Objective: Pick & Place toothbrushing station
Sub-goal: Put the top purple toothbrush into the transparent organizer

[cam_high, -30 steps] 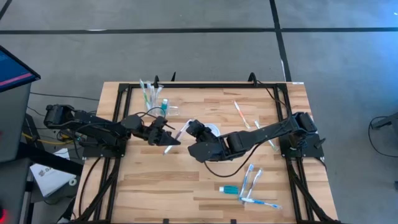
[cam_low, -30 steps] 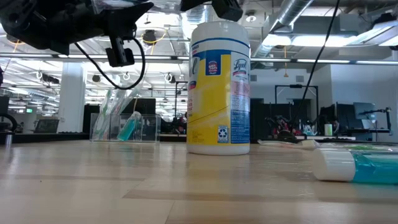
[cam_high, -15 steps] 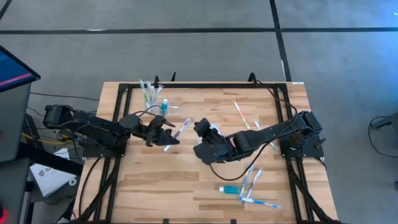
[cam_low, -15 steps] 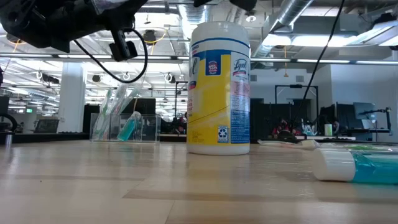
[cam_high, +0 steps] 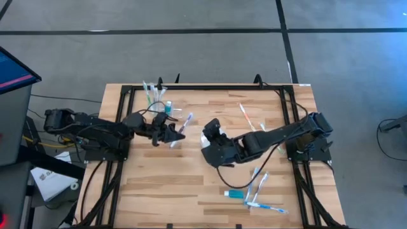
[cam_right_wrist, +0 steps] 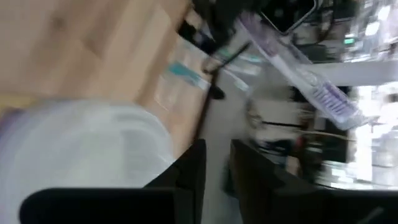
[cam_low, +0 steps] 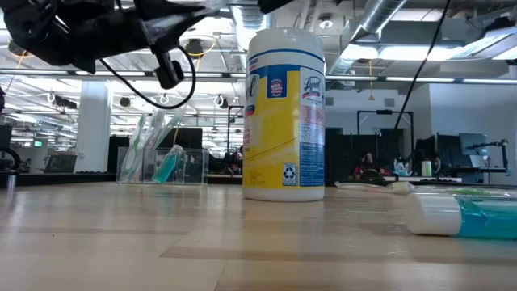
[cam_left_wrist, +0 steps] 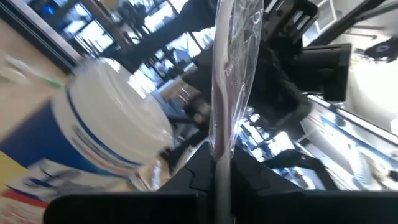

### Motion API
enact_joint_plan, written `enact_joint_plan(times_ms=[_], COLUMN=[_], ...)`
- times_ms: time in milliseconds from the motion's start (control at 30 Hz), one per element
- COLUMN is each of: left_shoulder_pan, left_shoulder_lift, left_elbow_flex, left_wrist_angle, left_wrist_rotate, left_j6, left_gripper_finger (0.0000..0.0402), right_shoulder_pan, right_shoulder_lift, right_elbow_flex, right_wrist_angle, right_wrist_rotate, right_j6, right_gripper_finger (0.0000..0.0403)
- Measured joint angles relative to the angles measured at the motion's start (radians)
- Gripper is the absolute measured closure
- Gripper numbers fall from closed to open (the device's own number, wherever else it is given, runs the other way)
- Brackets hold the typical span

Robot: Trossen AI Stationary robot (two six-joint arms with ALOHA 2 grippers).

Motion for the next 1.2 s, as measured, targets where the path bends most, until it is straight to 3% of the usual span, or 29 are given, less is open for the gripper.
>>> enact_joint_plan(times_ms=[367,633,1200], left_shoulder_pan=[0.074,0.075,0.022], left_shoulder_lift=[0.001,0.001,0.029], left_elbow_flex=[-0.001,-0.001,-0.003], left_wrist_angle=[-0.027,-0.131,-0.143], left_wrist_rotate=[-0.118,-0.379,-0.944], left_j6=[0.176,0.36,0.636], left_gripper_finger=[0.0389,0.0389,0.0389], right_shoulder_pan=[-0.013,-0.005,-0.005], right_shoulder_lift=[-0.154,-0.175,-0.177], right_elbow_flex=[0.002,0.0,0.001], right_wrist_angle=[-0.058,-0.141,-0.247], right_wrist_rotate=[-0.348,-0.354,-0.351], right_j6=[0.377,0.471,0.59], right_gripper_finger=[0.0339,0.0339,0.0339])
